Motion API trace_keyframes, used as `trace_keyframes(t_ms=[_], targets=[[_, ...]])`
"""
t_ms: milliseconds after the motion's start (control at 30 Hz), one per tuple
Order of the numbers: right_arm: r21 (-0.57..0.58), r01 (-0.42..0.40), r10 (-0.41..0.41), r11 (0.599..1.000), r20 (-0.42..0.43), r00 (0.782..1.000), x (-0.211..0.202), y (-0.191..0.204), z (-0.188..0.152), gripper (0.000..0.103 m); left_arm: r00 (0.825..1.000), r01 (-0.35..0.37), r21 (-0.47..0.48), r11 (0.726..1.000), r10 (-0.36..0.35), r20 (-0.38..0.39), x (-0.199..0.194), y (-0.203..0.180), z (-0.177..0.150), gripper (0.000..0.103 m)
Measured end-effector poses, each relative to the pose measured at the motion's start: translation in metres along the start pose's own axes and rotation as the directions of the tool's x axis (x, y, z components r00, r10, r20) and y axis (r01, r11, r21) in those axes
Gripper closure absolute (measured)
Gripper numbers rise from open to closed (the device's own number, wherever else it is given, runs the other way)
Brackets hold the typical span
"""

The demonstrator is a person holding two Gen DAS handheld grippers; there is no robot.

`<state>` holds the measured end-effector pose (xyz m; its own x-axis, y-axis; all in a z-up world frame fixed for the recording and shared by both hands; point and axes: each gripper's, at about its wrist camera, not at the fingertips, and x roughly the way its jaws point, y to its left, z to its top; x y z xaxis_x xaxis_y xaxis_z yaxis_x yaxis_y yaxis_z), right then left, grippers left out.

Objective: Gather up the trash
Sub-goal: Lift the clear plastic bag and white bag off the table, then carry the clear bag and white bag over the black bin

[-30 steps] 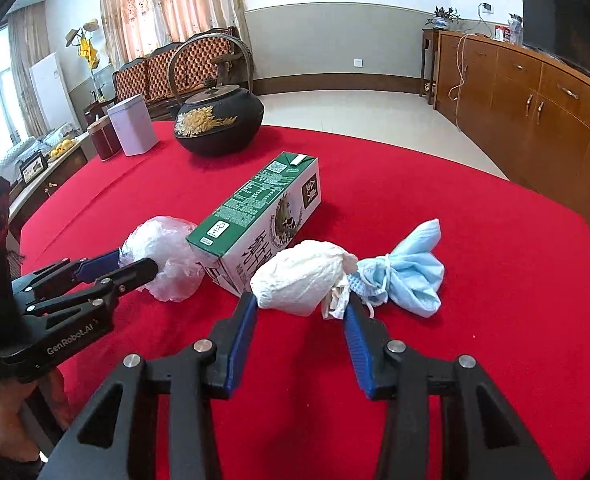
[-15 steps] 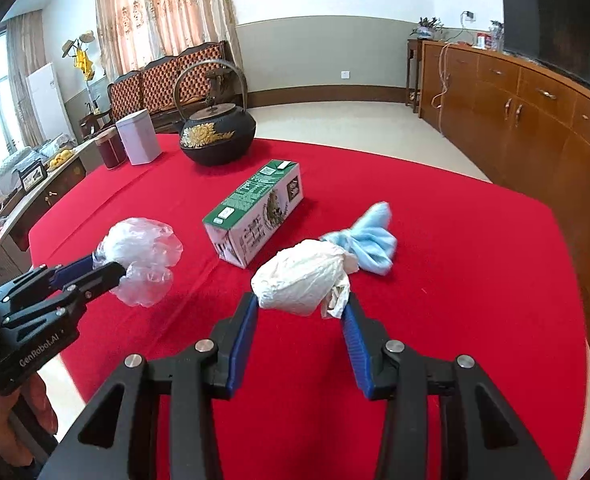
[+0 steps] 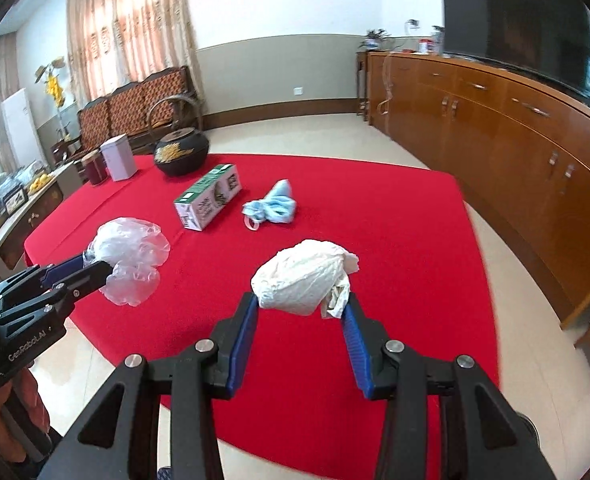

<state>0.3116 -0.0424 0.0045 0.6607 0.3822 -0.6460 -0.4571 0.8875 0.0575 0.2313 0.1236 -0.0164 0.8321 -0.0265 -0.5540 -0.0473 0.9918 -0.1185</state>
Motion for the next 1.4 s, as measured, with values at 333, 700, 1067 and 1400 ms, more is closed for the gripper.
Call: trace_keyframes(t_ms=[333,700,1067,1400], targets=[[0.066,0.086,-0.089,0.994,0.036,0.995,-0.066,-0.055,-0.041,0.058,0.996,0.092,0.08,0.993,-0.093,0.013,-0.015,-0.071,-0.009,0.07],[0.174,0.207,-0.214,0.963,0.024,0.976,-0.122,-0.129,-0.092,0.058,0.976,0.218,0.167,0.961,-0.219,-0.017,-0.009,-0.151,-0.022,0.07],[0.259,0.305,-0.314,0.916,-0.008,0.95,-0.172,-0.196,-0.15,0.058,0.95,0.31,0.233,0.922,-0.308,-0.043,-0.006,-0.227,-0.041,0.07],[0.308,0.351,-0.351,0.884,-0.056,0.935,-0.183,-0.247,-0.186,0.058,0.928,0.371,0.289,0.882,-0.358,-0.099,0.001,-0.283,-0.063,0.07]])
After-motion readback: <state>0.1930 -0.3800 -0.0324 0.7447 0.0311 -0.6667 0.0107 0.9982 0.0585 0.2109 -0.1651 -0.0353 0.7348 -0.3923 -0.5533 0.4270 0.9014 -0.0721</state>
